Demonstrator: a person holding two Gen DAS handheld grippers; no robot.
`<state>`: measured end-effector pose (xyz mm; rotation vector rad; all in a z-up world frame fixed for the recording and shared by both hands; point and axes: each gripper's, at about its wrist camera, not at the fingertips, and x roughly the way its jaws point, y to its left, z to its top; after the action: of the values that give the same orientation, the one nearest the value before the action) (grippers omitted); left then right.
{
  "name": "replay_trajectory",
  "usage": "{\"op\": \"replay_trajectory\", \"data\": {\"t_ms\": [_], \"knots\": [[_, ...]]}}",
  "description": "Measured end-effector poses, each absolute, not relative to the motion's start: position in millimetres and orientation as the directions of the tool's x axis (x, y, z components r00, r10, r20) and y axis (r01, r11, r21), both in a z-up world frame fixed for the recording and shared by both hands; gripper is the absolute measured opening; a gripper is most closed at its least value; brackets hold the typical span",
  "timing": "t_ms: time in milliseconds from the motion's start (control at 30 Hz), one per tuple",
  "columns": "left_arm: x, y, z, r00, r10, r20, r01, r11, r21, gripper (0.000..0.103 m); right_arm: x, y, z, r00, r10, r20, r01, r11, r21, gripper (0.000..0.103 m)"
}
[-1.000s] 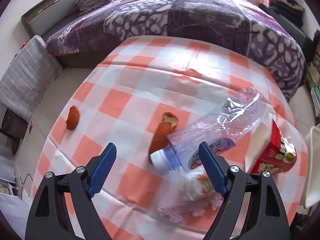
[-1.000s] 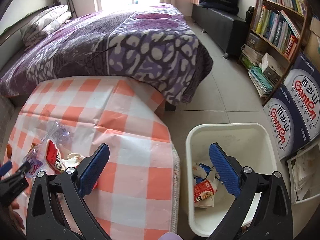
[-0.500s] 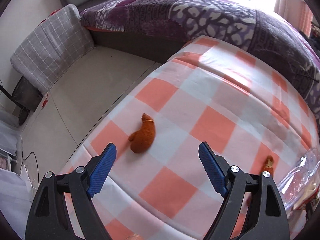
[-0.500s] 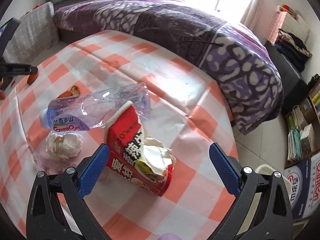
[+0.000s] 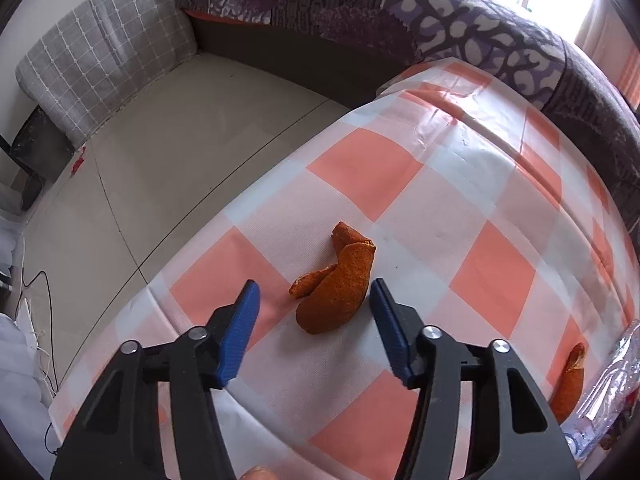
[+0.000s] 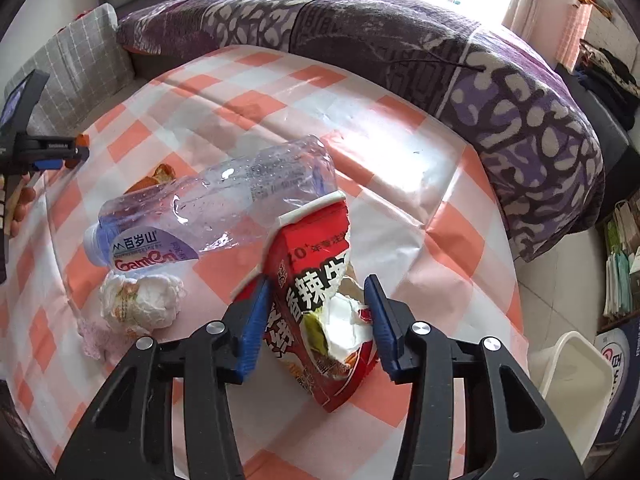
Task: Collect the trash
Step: 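Lift the snack bag and orange peel and carry both tools toward the white bin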
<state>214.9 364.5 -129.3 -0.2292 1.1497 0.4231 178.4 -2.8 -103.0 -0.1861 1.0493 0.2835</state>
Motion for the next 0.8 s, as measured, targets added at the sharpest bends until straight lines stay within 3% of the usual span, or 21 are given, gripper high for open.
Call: {"op": "replay_trajectory", "data": {"t_ms": [33,133,800], "knots": [[214.7,363.3,-128.7,0.342,0.205,-0.917,-0.433,0.9,0.04,0.039,179.3,-5.2,-102.5,0.465,0.143,-0.874,-0.305,0.952,-0.006,0.042],[213.1,359.6,-128.2,0.339,0.215,-0.916,-0.426,0.903,0.054,0.037,180.7,-10.5,-101.6,0.456,0.149,-0.877,-0.283,0.959,0.015,0.041],[180.3,320.7,-46.2,0.481,0.298,-0.825,-0.458,0.888,0.054,0.036,165.6,-51.6,-46.9,0.625,0.141,-0.768,-0.102,0.99,0.099,0.041]]}}
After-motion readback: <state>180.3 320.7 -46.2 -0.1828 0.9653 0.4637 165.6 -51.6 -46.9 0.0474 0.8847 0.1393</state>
